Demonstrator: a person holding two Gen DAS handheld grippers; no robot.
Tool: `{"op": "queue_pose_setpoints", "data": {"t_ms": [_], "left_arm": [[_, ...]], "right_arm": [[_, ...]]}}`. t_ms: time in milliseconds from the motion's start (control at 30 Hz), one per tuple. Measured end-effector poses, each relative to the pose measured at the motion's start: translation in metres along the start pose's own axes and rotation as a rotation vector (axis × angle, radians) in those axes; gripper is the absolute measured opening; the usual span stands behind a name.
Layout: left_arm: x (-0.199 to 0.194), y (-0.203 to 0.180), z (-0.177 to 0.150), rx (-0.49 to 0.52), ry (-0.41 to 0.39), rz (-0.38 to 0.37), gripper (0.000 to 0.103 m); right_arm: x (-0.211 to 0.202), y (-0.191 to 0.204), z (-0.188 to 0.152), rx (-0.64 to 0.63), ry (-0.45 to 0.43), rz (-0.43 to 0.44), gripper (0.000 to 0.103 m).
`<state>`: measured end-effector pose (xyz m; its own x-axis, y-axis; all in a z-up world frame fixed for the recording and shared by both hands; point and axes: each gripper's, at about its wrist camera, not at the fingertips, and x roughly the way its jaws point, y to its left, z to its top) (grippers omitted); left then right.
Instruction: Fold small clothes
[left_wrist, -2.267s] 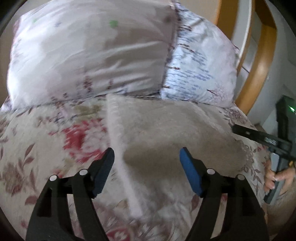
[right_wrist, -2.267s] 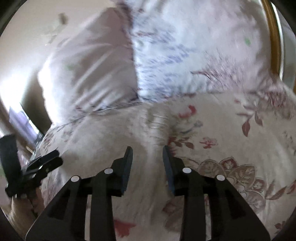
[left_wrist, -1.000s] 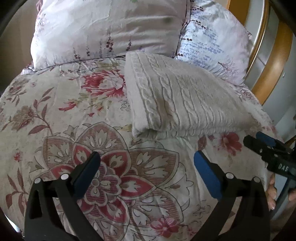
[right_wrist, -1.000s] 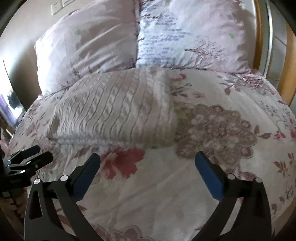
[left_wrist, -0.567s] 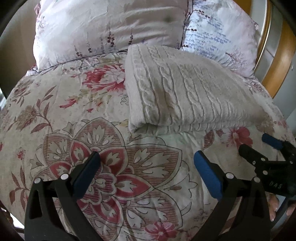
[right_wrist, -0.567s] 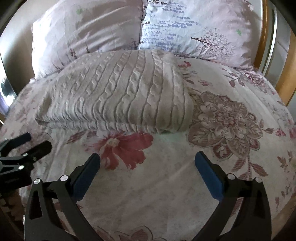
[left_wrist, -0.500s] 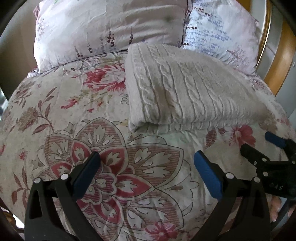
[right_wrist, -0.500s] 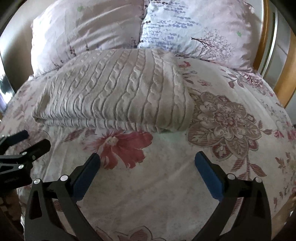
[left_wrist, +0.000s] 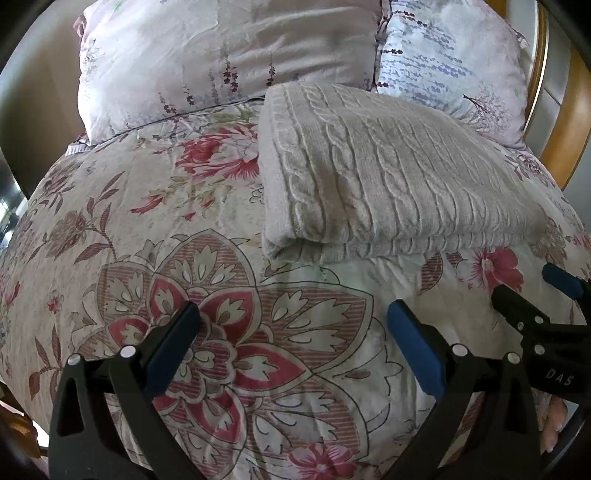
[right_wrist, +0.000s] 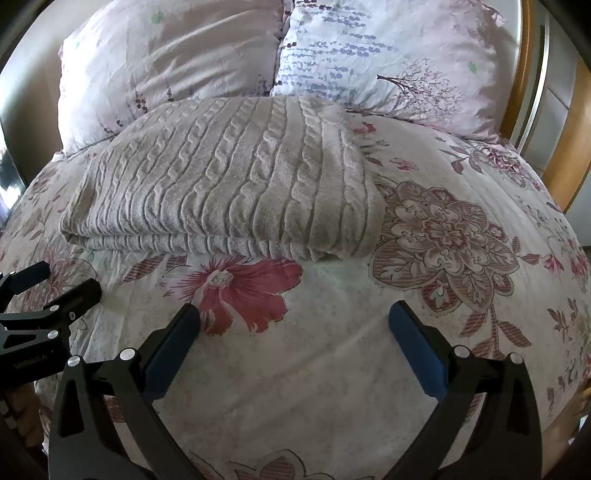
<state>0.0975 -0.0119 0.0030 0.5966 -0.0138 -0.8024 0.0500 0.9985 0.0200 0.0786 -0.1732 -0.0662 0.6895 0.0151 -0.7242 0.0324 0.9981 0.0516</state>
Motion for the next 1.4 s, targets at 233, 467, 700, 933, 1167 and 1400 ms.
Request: {"op": "queue_pose_setpoints", "data": {"t_ms": [233,467,700,933,1167,1400], "left_arm": [[0.0007,0.0005,0.0016,-0.004,0.011,0.001,0.101],[0.0015,0.0002,0.0018,-0.007,0.014,0.003,0.101],[0.0014,0.0001,0.0013,-0.006,0.011,0.003,0.101],[0.0016,0.0001,0.0013,-0.005,0.012,0.004,0.101],[0.0013,-0.0002,0.0011,-0.006,0.011,0.004,0.101],[0.0014,-0.0002,0.001,-0.007,0.011,0.005,0.101]], "right_arm": [[-0.0001,-0.0003,-0.0005,-0.002,0.0,0.002,0.102],[-0.0001,-0.0005,-0.0003,-0.004,-0.001,0.004,0.102],[-0.0001,-0.0005,-0.0002,-0.004,-0.001,0.003,0.102],[-0.0002,-0.0006,-0.0001,-0.004,-0.001,0.003,0.102],[-0.0002,-0.0004,-0.0001,-0.003,-0.002,0.002,0.102],[-0.0002,-0.0005,-0.0002,-0.003,-0.002,0.002,0.102]]}}
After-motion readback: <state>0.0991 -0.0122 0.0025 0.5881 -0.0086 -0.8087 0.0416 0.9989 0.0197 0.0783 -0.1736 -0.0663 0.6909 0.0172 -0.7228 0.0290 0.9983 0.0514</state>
